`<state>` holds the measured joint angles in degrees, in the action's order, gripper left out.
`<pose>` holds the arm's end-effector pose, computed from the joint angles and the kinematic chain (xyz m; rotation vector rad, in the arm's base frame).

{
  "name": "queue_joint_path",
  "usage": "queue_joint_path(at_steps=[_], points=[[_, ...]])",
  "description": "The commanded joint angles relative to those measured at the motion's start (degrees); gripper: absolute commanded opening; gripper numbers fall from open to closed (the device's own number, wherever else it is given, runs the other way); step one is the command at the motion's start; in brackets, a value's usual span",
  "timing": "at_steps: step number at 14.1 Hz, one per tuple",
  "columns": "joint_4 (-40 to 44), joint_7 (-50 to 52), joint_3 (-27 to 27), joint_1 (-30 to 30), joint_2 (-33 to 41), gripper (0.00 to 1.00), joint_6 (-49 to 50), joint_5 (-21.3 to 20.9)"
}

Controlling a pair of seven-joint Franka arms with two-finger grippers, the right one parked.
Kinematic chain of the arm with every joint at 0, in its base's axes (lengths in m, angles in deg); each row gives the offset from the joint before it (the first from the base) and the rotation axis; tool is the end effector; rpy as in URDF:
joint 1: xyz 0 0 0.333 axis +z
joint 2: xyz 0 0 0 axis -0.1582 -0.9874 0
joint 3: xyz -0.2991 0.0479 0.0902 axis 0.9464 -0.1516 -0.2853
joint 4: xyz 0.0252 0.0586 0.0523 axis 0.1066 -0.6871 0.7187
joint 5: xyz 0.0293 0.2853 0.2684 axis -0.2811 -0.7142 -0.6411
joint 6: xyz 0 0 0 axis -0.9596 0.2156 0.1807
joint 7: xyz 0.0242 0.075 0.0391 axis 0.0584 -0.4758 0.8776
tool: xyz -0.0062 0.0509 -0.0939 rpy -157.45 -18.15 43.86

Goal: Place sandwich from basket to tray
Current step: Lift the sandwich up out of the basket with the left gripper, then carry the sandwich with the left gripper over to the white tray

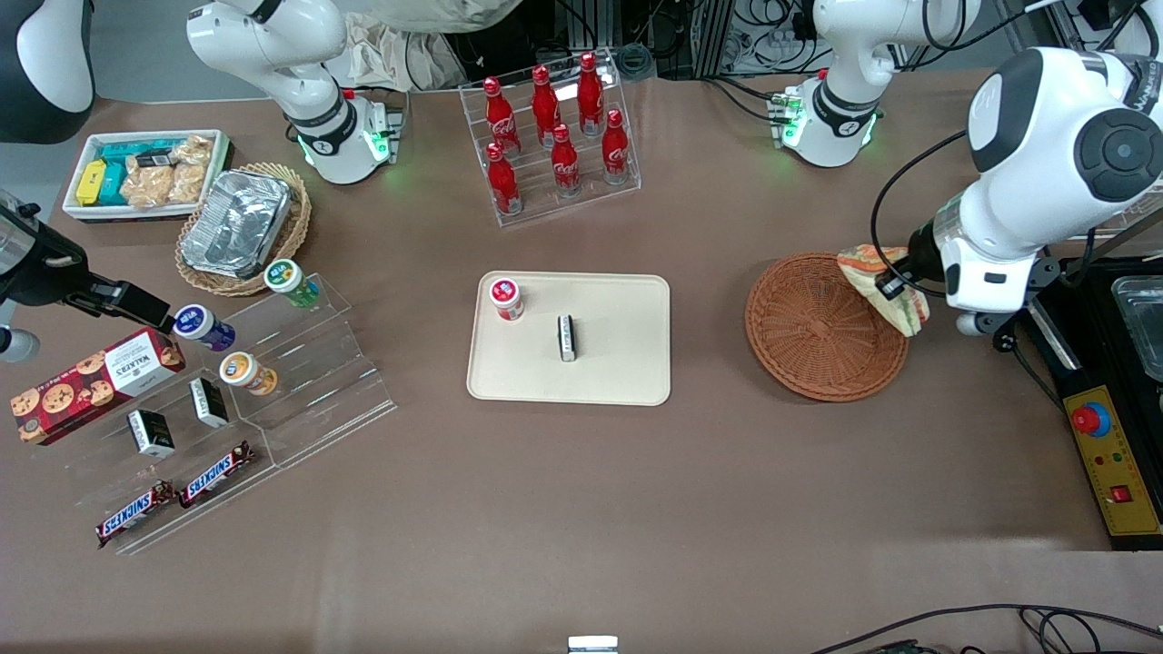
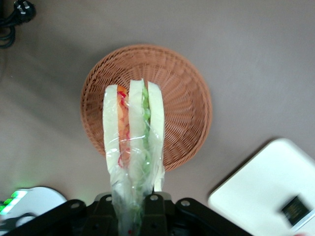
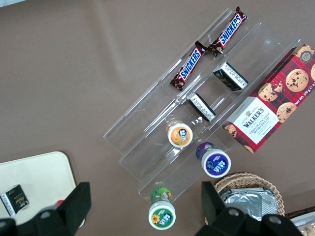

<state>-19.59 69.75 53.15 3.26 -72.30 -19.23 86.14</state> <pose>0.5226 -0.1016 0.4946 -2.9569 -0.8648 0.3161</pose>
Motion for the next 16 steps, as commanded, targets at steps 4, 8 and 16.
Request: queue_joint_path(at_steps=[4, 8, 16], points=[[2.6, -6.55, 0.53, -6.45, -1.3, 0.0, 3.9, -4.73], [3.73, -6.2, 2.63, -8.14, -4.45, 0.0, 2.06, -3.94], [3.48, -6.46, 7.82, -14.18, -9.55, 0.0, -12.43, 0.02]])
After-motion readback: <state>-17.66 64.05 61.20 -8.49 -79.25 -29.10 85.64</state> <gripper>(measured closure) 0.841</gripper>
